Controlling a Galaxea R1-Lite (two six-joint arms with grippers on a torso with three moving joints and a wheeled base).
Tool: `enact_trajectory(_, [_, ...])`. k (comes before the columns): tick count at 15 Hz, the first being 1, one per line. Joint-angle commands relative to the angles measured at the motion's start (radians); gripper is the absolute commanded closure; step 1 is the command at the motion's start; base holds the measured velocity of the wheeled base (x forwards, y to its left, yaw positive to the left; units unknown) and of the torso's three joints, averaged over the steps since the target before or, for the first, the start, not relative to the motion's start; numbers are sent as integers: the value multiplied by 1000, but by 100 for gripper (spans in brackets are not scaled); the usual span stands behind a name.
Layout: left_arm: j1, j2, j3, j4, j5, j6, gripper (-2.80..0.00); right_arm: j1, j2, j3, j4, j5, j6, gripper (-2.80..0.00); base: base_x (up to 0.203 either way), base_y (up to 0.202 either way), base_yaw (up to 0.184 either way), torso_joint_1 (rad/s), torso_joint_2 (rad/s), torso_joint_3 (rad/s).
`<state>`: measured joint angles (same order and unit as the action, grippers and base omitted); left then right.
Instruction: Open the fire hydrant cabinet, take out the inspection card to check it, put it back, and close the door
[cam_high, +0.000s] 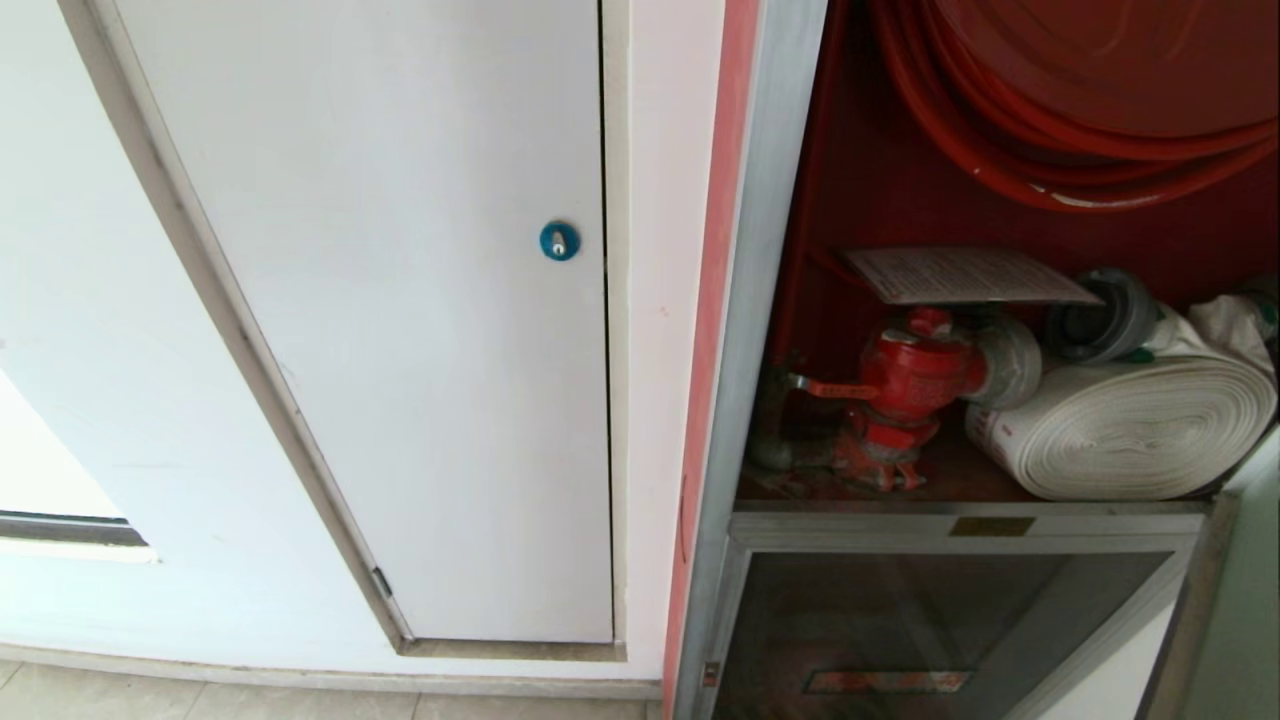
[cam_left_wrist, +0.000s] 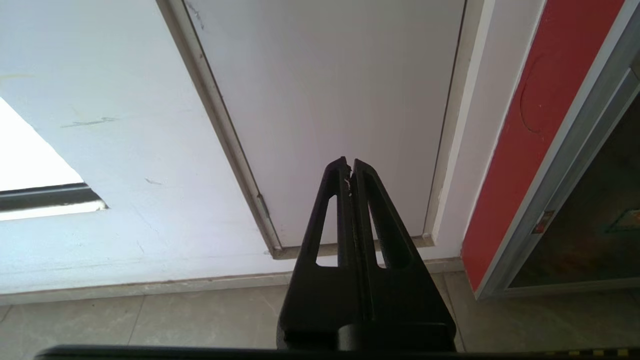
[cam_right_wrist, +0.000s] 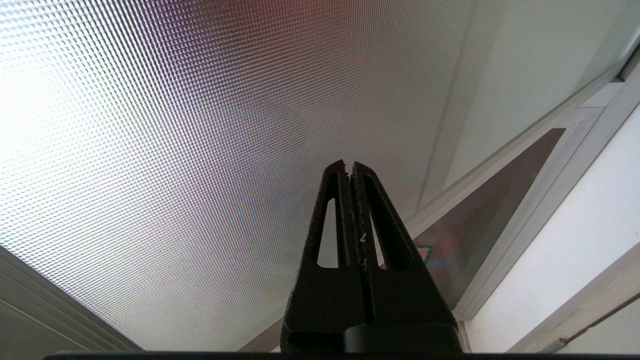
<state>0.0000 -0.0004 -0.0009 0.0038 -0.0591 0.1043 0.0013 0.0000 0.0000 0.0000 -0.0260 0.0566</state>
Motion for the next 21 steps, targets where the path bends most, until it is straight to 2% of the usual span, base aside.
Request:
enact_trajectory(1, [0,2,1,1,-1,-3,0,0,1,0,0,0,0,0,0,0,0,0,0,0])
enact_trajectory(8, [0,2,1,1,19,-55,0,0,2,0,0,0,0,0,0,0,0,0,0,0])
enact_trajectory(21, [0,2,1,1,21,-66,0,0,1,0,0,0,0,0,0,0,0,0,0,0])
